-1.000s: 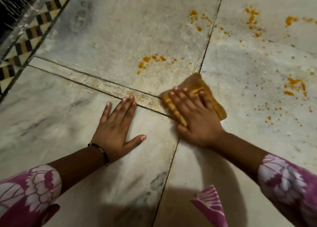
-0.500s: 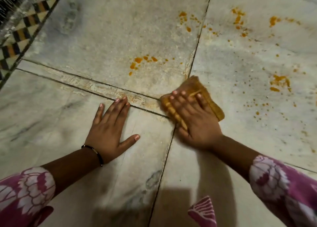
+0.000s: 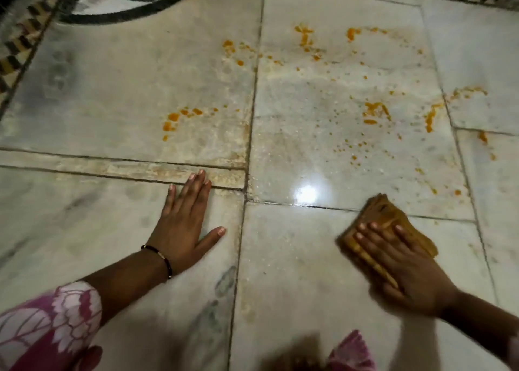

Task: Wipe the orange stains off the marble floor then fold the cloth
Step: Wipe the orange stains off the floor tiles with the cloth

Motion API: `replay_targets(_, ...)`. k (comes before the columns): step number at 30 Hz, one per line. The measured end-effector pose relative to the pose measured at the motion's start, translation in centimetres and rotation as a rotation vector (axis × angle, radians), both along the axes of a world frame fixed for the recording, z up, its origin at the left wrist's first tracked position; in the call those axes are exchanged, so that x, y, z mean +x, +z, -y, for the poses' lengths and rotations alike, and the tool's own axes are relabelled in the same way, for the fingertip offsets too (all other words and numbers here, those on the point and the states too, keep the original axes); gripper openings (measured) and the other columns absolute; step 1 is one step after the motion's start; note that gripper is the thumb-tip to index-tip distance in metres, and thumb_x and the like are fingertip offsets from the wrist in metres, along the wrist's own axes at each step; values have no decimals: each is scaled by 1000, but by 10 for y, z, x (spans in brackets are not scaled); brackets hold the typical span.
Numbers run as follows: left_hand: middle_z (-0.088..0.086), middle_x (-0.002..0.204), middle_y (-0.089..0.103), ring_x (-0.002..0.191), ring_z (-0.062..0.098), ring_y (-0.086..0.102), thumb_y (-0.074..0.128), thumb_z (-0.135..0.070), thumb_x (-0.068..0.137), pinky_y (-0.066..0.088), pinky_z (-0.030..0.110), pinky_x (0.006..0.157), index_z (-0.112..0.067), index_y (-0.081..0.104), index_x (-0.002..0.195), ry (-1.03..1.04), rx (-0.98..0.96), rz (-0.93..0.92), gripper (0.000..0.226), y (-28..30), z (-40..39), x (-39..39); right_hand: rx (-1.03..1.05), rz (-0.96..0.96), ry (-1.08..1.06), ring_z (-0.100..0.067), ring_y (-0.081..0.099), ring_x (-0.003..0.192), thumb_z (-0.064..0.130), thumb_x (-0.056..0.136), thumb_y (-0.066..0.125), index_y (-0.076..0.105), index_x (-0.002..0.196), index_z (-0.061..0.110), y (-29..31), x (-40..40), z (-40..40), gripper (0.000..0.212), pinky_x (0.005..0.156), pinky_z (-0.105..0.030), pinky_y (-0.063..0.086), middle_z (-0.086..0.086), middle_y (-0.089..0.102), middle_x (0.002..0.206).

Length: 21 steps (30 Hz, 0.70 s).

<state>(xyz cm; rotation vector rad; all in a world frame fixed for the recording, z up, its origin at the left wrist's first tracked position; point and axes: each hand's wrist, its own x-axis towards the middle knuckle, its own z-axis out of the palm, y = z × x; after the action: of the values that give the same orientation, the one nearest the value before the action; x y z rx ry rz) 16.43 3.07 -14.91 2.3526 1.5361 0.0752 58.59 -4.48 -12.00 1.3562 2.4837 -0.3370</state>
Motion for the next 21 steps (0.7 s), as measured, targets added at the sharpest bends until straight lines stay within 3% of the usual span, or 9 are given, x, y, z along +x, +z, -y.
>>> replay_targets(5,12,158,2,146,21,-5,18,-69,89,-6,36,116,-7,9,150,-322,85,-56,87,30,-42,41,139,70,-207,-29,19,145,53,92,21,20,151,13,-7,-17,-61,72,113,-46,8,-11,20,157)
replay_targets(9,15,154,20,144,28,7,21,-67,91,3,40,116,-2,23,146,-559,187,-150,85,59,-78,79,96,-44,-113,-29,17,145,46,88,24,21,151,14,-13,-84,-67,71,116,-48,-2,-11,16,157)
replay_targets(12,16,151,28,144,27,10,18,-66,92,6,41,115,-2,29,145,-582,237,-193,84,70,-93,97,35,-80,124,-21,43,134,41,90,29,44,142,20,-4,-94,-14,59,115,-48,13,-4,43,147)
replay_targets(15,14,151,31,142,24,15,19,-66,91,7,41,113,-3,31,145,-492,165,-186,83,65,-88,108,-65,-64,28,-11,49,125,31,100,11,64,124,30,4,-48,17,58,111,-31,12,9,59,131)
replay_targets(17,14,152,29,142,22,15,17,-66,92,7,41,113,-4,28,146,-439,83,-173,83,53,-74,114,-81,-27,-35,-13,38,131,40,100,7,58,130,27,-4,-5,25,60,117,-33,4,5,54,138)
replay_targets(18,13,153,27,142,22,14,15,-66,92,7,40,113,-5,26,146,-411,43,-164,83,47,-65,119,-58,-20,-71,-16,33,136,49,99,16,48,139,26,-9,14,22,56,118,-37,2,2,43,147)
replay_targets(21,4,158,3,145,15,0,7,-71,87,-4,33,116,-11,7,150,-210,-39,-29,88,35,-42,139,70,-31,-270,-20,21,144,61,86,38,23,151,22,-19,29,-21,77,116,-45,11,-1,19,158)
